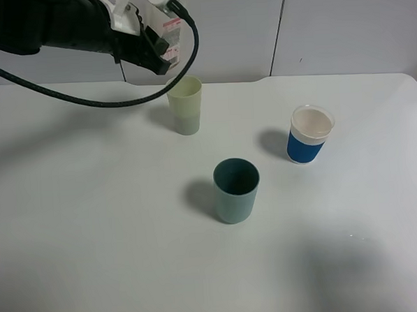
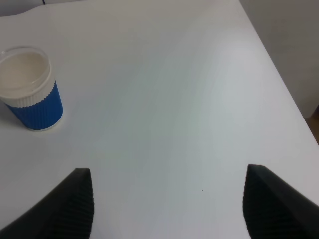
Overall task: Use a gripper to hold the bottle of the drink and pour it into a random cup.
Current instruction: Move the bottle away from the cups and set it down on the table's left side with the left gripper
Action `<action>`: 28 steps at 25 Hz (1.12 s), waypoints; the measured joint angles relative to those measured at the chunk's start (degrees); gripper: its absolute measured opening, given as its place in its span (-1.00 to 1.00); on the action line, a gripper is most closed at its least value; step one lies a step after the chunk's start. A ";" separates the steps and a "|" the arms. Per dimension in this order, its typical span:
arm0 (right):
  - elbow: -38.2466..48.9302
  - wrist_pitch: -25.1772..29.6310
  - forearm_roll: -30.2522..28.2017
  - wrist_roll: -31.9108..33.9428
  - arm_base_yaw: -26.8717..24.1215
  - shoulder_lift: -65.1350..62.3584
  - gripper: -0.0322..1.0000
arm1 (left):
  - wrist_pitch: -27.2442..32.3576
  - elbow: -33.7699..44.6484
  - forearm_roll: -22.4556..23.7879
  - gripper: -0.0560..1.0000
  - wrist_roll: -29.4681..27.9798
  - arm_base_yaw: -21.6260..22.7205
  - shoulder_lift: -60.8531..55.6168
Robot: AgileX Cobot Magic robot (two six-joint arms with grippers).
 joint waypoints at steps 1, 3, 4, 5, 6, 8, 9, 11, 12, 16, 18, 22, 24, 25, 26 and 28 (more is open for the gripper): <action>0.00 0.00 0.00 0.00 0.00 0.00 0.29 | 0.70 0.00 2.09 -0.21 -2.64 0.83 -0.67; 0.00 0.00 0.00 0.00 0.00 0.00 0.29 | 2.81 0.00 6.42 -0.21 -8.05 2.41 -1.89; 0.00 0.00 0.00 0.00 0.00 0.00 0.29 | 3.77 0.00 9.10 -0.21 -11.33 3.33 -2.51; 0.00 0.00 0.00 0.00 0.00 0.00 0.29 | 5.02 0.00 11.91 -0.21 -14.96 4.26 -3.11; 0.00 0.00 0.00 0.00 0.00 0.00 0.29 | 6.36 0.00 14.32 -0.21 -18.24 5.03 -3.64; 0.00 0.00 0.00 0.00 0.00 0.00 0.29 | 8.87 0.00 20.11 -0.21 -26.54 6.82 -4.54; 0.00 0.00 0.00 0.00 0.00 0.00 0.29 | 10.17 0.00 22.38 -0.21 -30.61 7.72 -5.01; 0.00 0.00 0.00 0.00 0.00 0.00 0.29 | 12.21 0.00 27.10 -0.21 -37.52 9.36 -5.66; 0.00 0.00 0.00 0.00 0.00 0.00 0.29 | 13.31 0.00 29.06 -0.21 -40.69 10.25 -5.82; 0.00 0.00 0.00 0.00 0.00 0.00 0.29 | 16.95 0.12 34.24 -0.21 -48.15 13.11 -5.98; 0.00 -0.01 0.00 0.00 0.00 0.00 0.29 | 17.13 1.24 35.50 -0.21 -49.19 14.04 -6.18; 0.00 -0.01 0.00 0.00 0.00 0.00 0.29 | 12.81 6.88 35.90 -0.21 -49.65 15.84 -7.33; 0.00 -0.01 0.00 0.00 0.00 0.00 0.29 | 10.19 9.86 36.05 -0.21 -49.90 16.21 -7.86; 0.00 -0.01 0.00 0.00 0.00 0.00 0.29 | 9.62 11.30 36.40 -0.21 -50.26 16.28 -8.00; 0.00 -0.01 0.00 0.00 0.00 0.00 0.29 | 8.96 12.61 36.86 -0.21 -51.11 16.28 -8.15; 0.00 -0.01 0.00 0.00 0.00 0.00 0.29 | 8.23 14.61 38.25 -0.21 -54.27 16.28 -8.35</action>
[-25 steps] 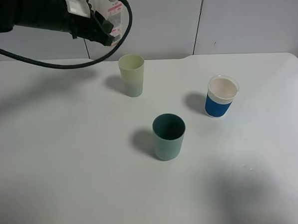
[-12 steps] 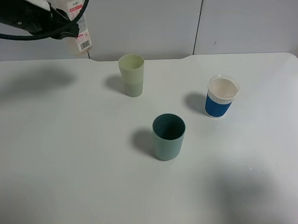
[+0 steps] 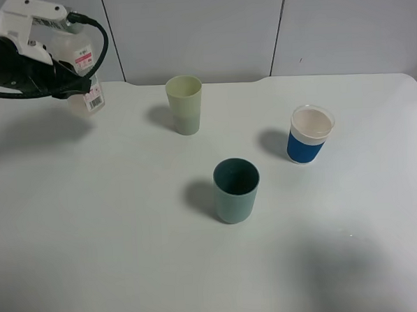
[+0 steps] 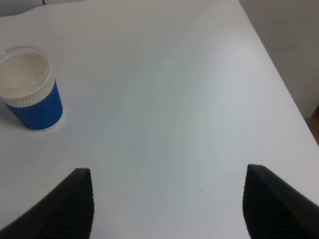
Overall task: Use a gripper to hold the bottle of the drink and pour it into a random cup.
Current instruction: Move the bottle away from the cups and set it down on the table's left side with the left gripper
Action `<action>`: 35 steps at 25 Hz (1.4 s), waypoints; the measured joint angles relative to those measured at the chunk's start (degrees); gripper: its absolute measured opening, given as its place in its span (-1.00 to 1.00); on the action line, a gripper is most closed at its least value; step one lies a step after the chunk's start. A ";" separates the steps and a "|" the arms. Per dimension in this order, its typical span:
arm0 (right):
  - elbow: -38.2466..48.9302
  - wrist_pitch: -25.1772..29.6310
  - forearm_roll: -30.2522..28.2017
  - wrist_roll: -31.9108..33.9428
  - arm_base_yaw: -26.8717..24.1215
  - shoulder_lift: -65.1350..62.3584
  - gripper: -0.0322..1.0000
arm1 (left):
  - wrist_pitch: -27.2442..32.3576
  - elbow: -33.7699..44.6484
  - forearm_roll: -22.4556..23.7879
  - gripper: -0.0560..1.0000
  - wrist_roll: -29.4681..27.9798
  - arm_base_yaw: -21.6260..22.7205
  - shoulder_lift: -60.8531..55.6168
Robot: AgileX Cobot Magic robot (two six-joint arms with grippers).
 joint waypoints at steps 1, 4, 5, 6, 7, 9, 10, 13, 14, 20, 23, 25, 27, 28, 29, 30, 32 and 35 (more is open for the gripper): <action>0.00 0.00 0.00 0.00 0.00 0.00 0.29 | -0.24 0.86 1.25 -0.21 -2.71 0.00 -0.01; 0.00 0.00 0.00 0.00 0.00 0.00 0.29 | -1.55 2.94 7.34 -0.21 -13.11 0.00 -0.07; 0.00 0.00 0.00 0.00 0.00 0.00 0.29 | -2.44 3.77 10.27 -0.21 -17.48 0.00 -0.17; 0.00 0.00 0.00 0.00 0.00 0.00 0.29 | -3.64 4.71 12.81 -0.21 -22.05 0.00 -0.17; 0.00 0.00 0.00 0.00 0.00 0.00 0.29 | -5.27 5.56 15.76 -0.21 -25.87 0.00 -0.17; 0.00 0.00 0.00 0.00 0.00 0.00 0.29 | -9.44 7.97 21.13 -0.21 -34.14 -0.06 -0.17; 0.00 0.00 0.00 0.00 0.00 0.00 0.29 | -12.19 9.13 22.97 -0.21 -37.01 -0.06 -0.17; 0.00 0.00 0.00 0.00 0.00 0.00 0.29 | -20.09 13.39 26.71 -0.21 -43.59 -0.06 -0.17; 0.00 0.00 0.00 0.00 0.00 0.00 0.29 | -22.18 14.44 27.17 -0.21 -44.31 -0.06 -0.22; 0.00 0.00 0.00 0.00 0.00 0.00 0.29 | -28.31 19.41 28.13 -0.21 -45.36 -0.06 -0.23; 0.00 0.00 0.00 0.00 0.00 0.00 0.29 | -31.73 21.22 31.14 -0.21 -45.36 -0.06 -0.17; 0.00 0.00 0.00 0.00 0.00 0.00 0.29 | -34.03 21.87 33.84 -0.21 -45.36 -0.06 0.36; 0.00 0.00 0.00 0.00 0.00 0.00 0.29 | -34.67 22.08 36.33 -0.21 -45.52 -0.06 1.44; 0.00 0.00 0.00 0.00 0.00 0.00 0.29 | -34.96 22.08 36.89 -0.21 -45.94 -0.06 2.21; 0.00 0.00 0.00 0.00 0.00 0.00 0.29 | -35.08 22.08 37.39 -0.21 -46.42 -0.06 2.84; 0.00 0.00 0.00 0.00 0.00 0.00 0.29 | -35.21 22.12 37.61 -0.21 -46.63 -0.06 3.60; 0.00 0.00 0.00 0.00 0.00 0.00 0.29 | -35.49 22.15 37.91 -0.21 -46.74 -0.06 4.93; 0.00 0.00 0.00 0.00 0.00 0.00 0.29 | -36.69 22.15 38.29 -0.21 -46.86 -0.06 6.78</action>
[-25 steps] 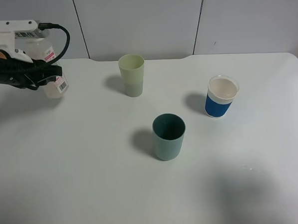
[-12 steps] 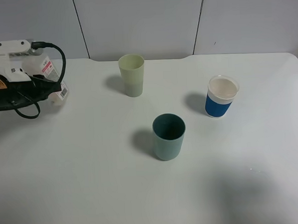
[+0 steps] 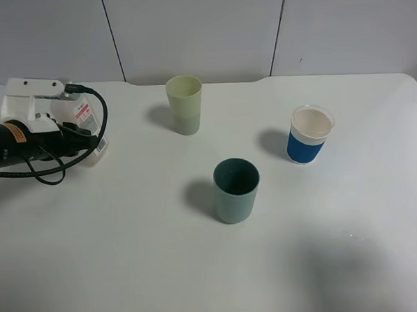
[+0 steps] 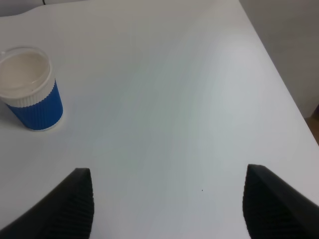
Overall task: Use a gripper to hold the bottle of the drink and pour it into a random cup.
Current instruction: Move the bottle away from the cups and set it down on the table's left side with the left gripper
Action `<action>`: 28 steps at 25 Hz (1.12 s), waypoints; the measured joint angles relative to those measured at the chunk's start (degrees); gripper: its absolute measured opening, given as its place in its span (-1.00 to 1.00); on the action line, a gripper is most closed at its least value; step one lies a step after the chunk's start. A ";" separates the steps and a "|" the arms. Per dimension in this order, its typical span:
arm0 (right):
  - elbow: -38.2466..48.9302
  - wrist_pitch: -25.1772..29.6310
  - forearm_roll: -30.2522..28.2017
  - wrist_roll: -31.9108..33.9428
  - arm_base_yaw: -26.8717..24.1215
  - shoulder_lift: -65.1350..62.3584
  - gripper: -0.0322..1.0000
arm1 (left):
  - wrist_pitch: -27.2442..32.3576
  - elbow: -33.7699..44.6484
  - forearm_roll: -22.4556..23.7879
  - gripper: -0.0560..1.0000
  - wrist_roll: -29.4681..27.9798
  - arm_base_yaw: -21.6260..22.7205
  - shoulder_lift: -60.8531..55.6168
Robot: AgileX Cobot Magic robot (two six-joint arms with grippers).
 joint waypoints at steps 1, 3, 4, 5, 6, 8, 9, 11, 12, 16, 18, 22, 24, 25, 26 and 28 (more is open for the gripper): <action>0.00 0.00 0.00 0.00 0.00 0.00 0.29 | -0.67 0.00 0.65 -0.21 0.00 0.00 0.46; 0.00 0.00 0.00 0.00 0.00 0.00 0.29 | -2.21 0.00 2.26 -0.21 0.05 0.00 1.53; 0.00 0.00 0.00 0.00 0.00 0.00 0.29 | -3.17 0.00 3.00 -0.21 0.17 0.00 2.09; 0.00 0.00 0.00 0.00 0.00 0.00 0.29 | -3.76 0.00 3.99 -0.21 0.16 0.00 2.51; 0.00 0.00 0.00 0.00 0.00 0.00 0.29 | -4.38 0.00 4.91 -0.21 0.18 0.00 3.01; 0.00 0.00 0.00 0.00 0.00 0.00 0.29 | -5.00 0.07 6.13 -0.21 0.18 0.00 3.57; 0.00 0.00 0.00 0.00 0.00 0.00 0.29 | -5.26 0.11 6.60 -0.21 0.18 0.00 3.79; 0.00 -0.05 0.00 0.00 0.00 0.00 0.29 | -6.19 0.18 6.97 -0.21 0.33 0.00 3.99; 0.00 -0.05 0.00 0.00 0.00 0.00 0.29 | -6.63 0.18 7.05 -0.21 0.61 0.00 4.06; 0.00 -0.05 0.00 0.00 0.00 0.00 0.29 | -7.35 0.18 8.53 -0.21 2.86 0.00 4.12; 0.00 -0.05 0.00 0.00 0.00 0.00 0.29 | -7.42 0.18 9.77 -0.21 3.63 0.00 4.17; 0.00 -0.05 0.00 0.00 0.00 0.00 0.29 | -7.73 0.18 11.08 -0.21 3.86 0.00 4.45; 0.00 -0.05 0.00 0.00 0.00 0.00 0.29 | -7.73 0.22 11.21 -0.21 3.71 0.00 4.54; 0.00 -0.05 0.00 0.00 0.00 0.00 0.29 | -7.90 0.30 11.21 -0.21 3.55 0.00 4.54; 0.00 -0.05 0.00 0.00 0.00 0.00 0.29 | -8.16 0.39 11.21 -0.21 3.14 0.00 4.54; 0.00 -0.05 0.00 0.00 0.00 0.00 0.29 | -8.54 0.78 11.29 -0.21 2.96 0.00 4.54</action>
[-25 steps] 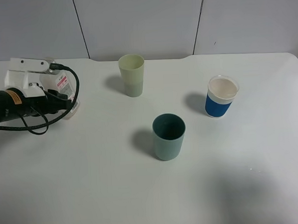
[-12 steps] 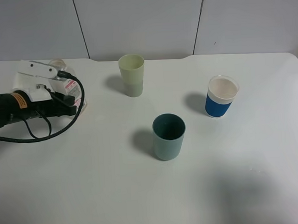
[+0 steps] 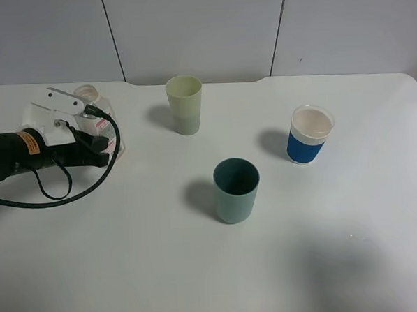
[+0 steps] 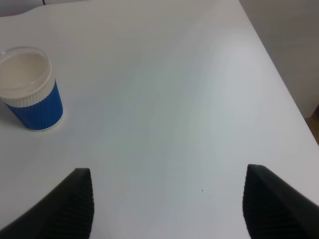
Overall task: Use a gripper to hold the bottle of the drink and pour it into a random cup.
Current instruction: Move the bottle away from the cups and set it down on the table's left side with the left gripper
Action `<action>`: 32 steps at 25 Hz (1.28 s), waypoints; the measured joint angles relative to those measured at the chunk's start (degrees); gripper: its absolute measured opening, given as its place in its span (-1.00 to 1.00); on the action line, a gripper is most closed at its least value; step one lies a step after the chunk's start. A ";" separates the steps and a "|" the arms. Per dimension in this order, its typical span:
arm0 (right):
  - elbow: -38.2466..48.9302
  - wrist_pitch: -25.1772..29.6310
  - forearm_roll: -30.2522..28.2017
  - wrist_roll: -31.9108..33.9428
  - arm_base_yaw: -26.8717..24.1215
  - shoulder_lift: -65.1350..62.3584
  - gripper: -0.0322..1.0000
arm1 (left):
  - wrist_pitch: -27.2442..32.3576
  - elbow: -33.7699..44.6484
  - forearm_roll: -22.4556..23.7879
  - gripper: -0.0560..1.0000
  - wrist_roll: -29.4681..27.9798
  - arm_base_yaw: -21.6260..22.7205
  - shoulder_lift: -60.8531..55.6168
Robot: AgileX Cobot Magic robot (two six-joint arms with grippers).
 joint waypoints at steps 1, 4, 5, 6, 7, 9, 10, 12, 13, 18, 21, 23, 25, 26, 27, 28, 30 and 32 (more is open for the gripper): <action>0.00 0.00 0.00 0.00 0.00 0.00 0.29 | -0.35 0.28 0.11 -0.21 -0.04 0.00 0.00; 0.00 0.00 0.00 0.00 0.00 0.00 0.29 | -0.47 0.43 0.36 -0.21 -0.04 0.00 0.00; 0.00 0.00 0.00 0.00 0.00 0.00 0.29 | -0.60 0.43 0.36 -0.21 -0.04 0.00 0.00; 0.00 0.00 0.00 0.00 0.00 0.00 0.29 | -0.77 0.43 0.36 -0.21 -0.04 0.00 0.00; 0.00 0.00 0.00 0.00 0.00 0.00 0.29 | -0.77 0.43 0.36 -0.21 -0.04 0.00 0.00; 0.00 0.00 0.00 0.00 0.00 0.00 0.29 | -0.77 0.43 0.36 -0.21 -0.04 0.00 0.00; 0.00 0.00 0.00 0.00 0.00 0.00 0.29 | -0.77 0.43 0.36 -0.21 -0.04 0.00 0.00; 0.00 0.00 0.00 0.00 0.00 0.00 0.29 | -0.77 0.43 0.36 -0.21 -0.04 0.00 0.00; 0.00 0.00 0.00 0.00 0.00 0.00 0.29 | -0.77 0.43 0.36 -0.21 -0.04 0.00 0.00; 0.00 0.00 0.00 0.00 0.00 0.00 0.29 | -0.77 0.43 0.36 -0.22 -0.04 0.00 0.00; 0.00 0.00 0.00 0.00 0.00 0.00 0.29 | -0.77 0.43 0.51 -0.18 -0.04 0.00 0.00; 0.00 0.00 0.00 0.00 0.00 0.00 0.29 | -0.77 0.43 0.51 -0.08 -0.04 0.00 0.00; 0.00 0.00 0.00 0.00 0.00 0.00 0.29 | -0.77 0.43 0.51 0.05 -0.04 0.00 0.00; 0.00 0.00 0.00 0.00 0.00 0.00 0.29 | -0.77 0.43 0.51 0.09 -0.04 0.00 0.00; 0.00 0.00 0.00 0.00 0.00 0.00 0.29 | -0.77 0.43 0.51 0.14 -0.04 0.00 0.00; 0.00 0.00 0.00 0.00 0.00 0.00 0.29 | -0.77 0.43 0.51 0.19 -0.04 0.00 0.00; 0.00 0.00 0.00 0.00 0.00 0.00 0.29 | -0.77 0.43 0.51 0.29 -0.04 0.00 0.00; 0.00 0.00 0.00 0.00 0.00 0.00 0.29 | -0.77 0.43 0.51 0.42 -0.04 0.00 0.00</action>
